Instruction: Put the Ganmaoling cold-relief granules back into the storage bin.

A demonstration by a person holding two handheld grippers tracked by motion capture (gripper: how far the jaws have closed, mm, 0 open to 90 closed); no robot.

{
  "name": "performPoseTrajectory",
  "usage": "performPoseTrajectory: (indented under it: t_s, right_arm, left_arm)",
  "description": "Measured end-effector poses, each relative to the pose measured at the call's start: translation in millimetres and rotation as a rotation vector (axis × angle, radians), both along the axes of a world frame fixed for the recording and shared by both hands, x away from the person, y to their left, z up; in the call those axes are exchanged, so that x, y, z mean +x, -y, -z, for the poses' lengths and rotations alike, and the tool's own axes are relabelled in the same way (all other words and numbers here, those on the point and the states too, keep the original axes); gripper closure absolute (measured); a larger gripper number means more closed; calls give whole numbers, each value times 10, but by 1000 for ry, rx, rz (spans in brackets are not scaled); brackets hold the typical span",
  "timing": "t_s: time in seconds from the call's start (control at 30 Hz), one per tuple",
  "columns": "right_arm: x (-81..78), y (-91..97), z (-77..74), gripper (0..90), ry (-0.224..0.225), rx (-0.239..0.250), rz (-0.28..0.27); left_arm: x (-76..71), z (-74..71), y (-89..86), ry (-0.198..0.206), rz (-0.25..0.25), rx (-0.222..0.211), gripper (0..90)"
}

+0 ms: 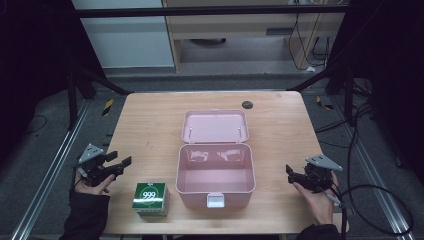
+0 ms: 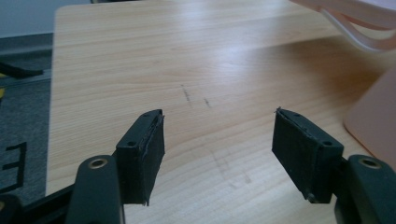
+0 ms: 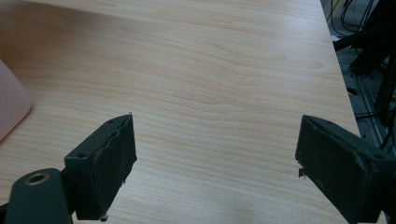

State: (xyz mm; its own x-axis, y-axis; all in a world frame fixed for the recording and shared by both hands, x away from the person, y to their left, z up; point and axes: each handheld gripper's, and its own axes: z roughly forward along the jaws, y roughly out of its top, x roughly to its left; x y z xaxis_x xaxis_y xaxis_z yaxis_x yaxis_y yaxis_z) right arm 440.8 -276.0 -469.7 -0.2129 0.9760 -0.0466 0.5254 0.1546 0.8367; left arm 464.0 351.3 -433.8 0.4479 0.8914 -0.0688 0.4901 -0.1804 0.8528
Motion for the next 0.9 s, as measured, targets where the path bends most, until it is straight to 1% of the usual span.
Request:
performPoseTrajectory:
  t_s: [0.03,0.07,0.1,0.13,0.17,0.23,0.3,0.4,0.47,0.5,0.57,0.63,0.67,0.7,0.77,0.8,0.83,0.87,0.9]
  right_arm:
    - [-2,-6,-3,125,5,-6,-4]
    - [-4,-13,-8,125,7,-10,-6]
    - [-4,-13,-8,125,7,-10,-6]
    - [-3,-17,-9,122,11,-5,-11]
    - [-2,-17,-8,121,9,3,-12]
    - [-1,-16,-6,121,5,11,-11]
    - [1,-18,-3,121,1,0,-10]
    - [4,-18,-9,122,-1,2,-7]
    - [4,-19,-10,122,1,4,-5]
    - [7,-23,-7,122,0,7,-6]
    - [13,-27,3,121,-3,-1,-8]
    - [14,-33,12,120,-6,-3,-10]
    - [19,-35,25,117,-8,-12,-14]
    - [20,-35,29,115,-11,-12,-15]
    - [21,-35,34,114,-11,-15,-17]
    - [22,-34,41,113,-15,-14,-17]
    - [21,-33,43,112,-16,-15,-17]
    - [21,-33,43,112,-16,-15,-17]
    - [21,-32,51,111,-21,-12,-18]
  left_arm:
    - [0,0,0,0,0,0,338]
    - [-5,-43,25,2,30,11,334]
    - [-5,-43,25,2,30,11,334]
    - [5,-94,52,-5,66,30,328]
    - [11,-123,64,-6,77,40,322]
    - [18,-179,84,-10,106,41,310]
    - [16,-232,98,-9,132,58,307]
    - [18,-302,99,-5,156,75,298]
    - [21,-323,92,-6,164,71,296]
    - [24,-349,80,-15,177,73,296]
    - [13,-424,69,-28,206,106,290]
    - [8,-443,68,-31,215,112,282]
    - [1,-474,70,-34,228,123,279]
    - [-6,-517,75,-39,255,130,277]
    - [-5,-531,79,-39,261,135,267]
    - [0,-565,89,-46,287,147,266]
    - [2,-581,96,-51,300,154,264]
    - [2,-581,96,-51,300,154,261]
    - [8,-608,117,-64,332,168,254]
